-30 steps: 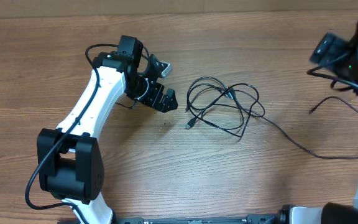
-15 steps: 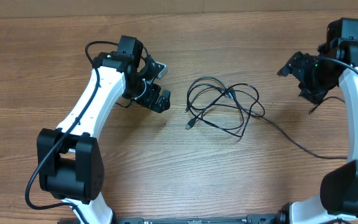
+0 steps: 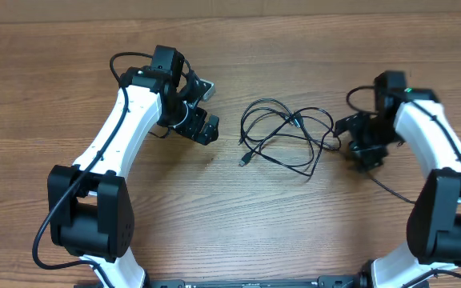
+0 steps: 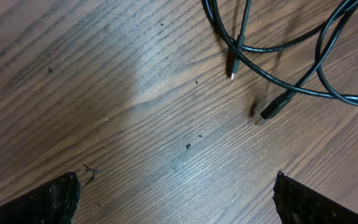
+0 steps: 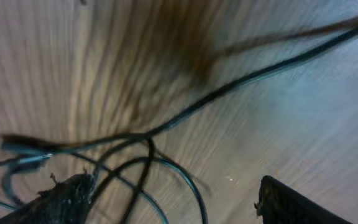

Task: Untangle cables

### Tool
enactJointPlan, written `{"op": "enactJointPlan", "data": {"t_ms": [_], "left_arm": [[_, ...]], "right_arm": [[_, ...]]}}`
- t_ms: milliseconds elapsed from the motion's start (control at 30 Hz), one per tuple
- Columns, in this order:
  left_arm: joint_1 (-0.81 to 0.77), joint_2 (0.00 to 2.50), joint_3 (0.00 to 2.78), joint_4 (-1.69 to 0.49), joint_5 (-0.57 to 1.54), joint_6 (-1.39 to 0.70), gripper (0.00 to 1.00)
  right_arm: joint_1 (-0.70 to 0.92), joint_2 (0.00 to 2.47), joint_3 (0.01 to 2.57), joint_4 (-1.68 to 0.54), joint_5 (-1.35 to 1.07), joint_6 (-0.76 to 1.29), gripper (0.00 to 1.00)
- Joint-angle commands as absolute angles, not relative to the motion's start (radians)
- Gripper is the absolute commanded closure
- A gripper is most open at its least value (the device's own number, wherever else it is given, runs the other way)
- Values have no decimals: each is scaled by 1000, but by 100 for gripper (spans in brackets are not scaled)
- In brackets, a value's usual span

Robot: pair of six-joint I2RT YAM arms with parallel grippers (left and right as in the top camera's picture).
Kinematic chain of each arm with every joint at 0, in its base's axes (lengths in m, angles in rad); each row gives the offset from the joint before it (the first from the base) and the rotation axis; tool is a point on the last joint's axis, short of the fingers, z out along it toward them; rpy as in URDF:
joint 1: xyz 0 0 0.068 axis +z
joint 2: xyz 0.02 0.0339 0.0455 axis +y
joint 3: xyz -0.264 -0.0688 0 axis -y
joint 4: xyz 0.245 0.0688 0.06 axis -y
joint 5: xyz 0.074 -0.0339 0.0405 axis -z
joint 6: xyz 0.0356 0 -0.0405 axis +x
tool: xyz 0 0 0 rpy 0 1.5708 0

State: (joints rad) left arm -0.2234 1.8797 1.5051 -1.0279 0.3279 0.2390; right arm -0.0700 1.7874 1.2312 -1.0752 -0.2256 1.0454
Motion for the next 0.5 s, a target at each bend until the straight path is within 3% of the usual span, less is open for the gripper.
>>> {"op": "enactJointPlan", "data": {"t_ms": [0, 467], "left_arm": [[-236, 1892, 1506, -1027, 325, 236, 0], [-236, 1892, 1506, -1027, 325, 236, 0]], "right_arm": [[-31, 1785, 1143, -994, -242, 1176, 17], [-15, 1785, 1100, -863, -86, 1236, 23]]}}
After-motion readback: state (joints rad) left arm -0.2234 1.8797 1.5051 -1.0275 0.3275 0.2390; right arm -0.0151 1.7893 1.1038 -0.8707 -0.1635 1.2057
